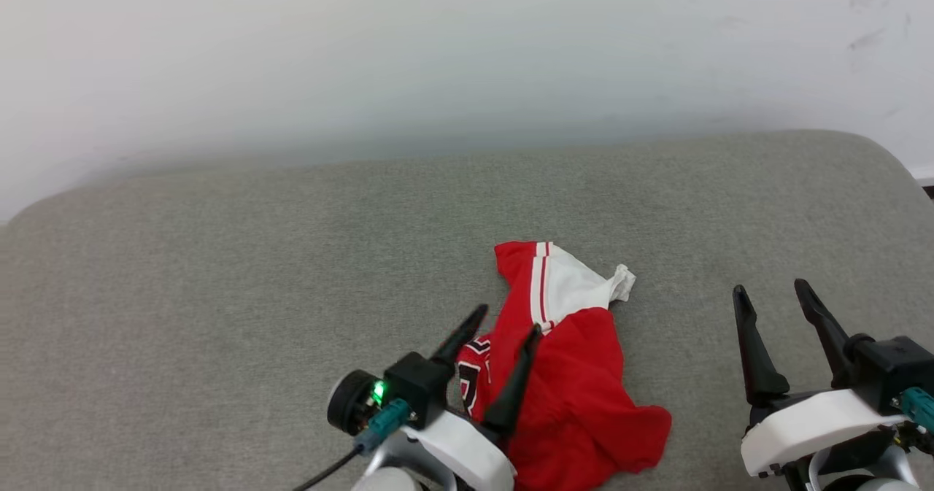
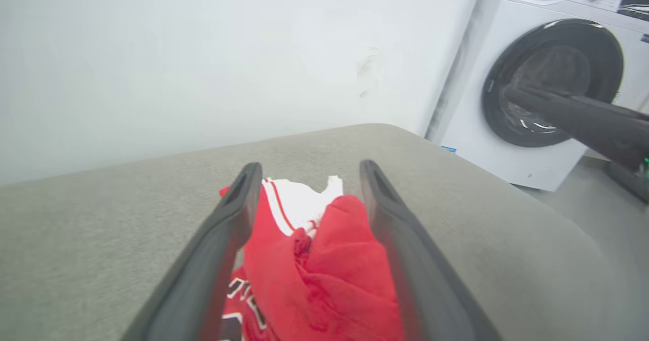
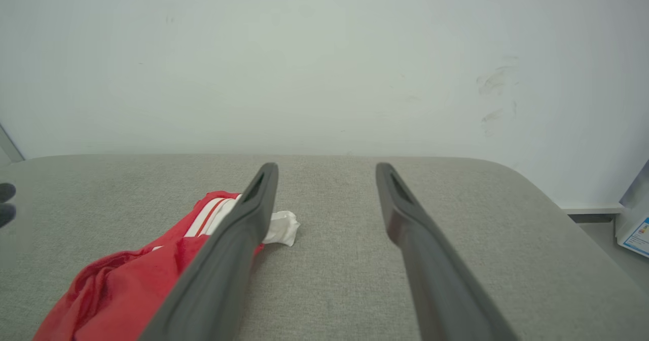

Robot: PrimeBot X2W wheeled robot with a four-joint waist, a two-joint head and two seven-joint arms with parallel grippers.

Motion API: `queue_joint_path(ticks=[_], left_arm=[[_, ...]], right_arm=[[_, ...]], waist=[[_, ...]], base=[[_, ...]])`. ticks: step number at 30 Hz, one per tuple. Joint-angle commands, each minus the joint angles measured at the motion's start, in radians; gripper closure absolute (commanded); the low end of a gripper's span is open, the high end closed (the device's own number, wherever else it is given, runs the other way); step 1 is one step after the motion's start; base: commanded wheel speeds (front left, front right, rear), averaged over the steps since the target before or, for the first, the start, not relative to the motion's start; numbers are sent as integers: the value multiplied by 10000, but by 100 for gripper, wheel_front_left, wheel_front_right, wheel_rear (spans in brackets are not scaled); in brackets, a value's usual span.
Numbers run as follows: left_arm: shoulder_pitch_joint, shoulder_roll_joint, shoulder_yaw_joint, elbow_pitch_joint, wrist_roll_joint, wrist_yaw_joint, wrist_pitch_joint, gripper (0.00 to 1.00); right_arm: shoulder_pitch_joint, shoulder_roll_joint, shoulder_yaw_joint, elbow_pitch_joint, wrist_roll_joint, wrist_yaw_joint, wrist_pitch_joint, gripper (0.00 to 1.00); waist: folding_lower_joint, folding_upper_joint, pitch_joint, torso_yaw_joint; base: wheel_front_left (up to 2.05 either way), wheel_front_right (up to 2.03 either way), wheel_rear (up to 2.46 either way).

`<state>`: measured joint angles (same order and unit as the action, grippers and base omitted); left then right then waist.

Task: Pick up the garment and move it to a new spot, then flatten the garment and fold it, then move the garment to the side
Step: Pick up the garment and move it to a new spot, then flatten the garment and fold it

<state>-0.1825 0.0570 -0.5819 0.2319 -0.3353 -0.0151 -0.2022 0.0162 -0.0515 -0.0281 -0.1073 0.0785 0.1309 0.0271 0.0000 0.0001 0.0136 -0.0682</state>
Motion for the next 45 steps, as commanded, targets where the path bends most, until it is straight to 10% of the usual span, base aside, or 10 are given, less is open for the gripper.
queue_joint_path(ticks=[1,14,45], left_arm=[[-178,139,211,-109,52,141,-113,0],[65,1461,2564,-99,-565,1518,-230,0],[450,1763,2417,-1024,-616,1778,58,0]], right_arm=[[102,16,-48,-26,-41,-3,-17,0],[524,17,-126,-64,13,-3,121,0],[-126,11,-1684,926,544,-3,1821,0]], waist=[[0,-1,-144,217],[0,-1,-396,599],[0,-1,51,1059]], base=[[0,0,0],[0,0,0],[0,0,0]])
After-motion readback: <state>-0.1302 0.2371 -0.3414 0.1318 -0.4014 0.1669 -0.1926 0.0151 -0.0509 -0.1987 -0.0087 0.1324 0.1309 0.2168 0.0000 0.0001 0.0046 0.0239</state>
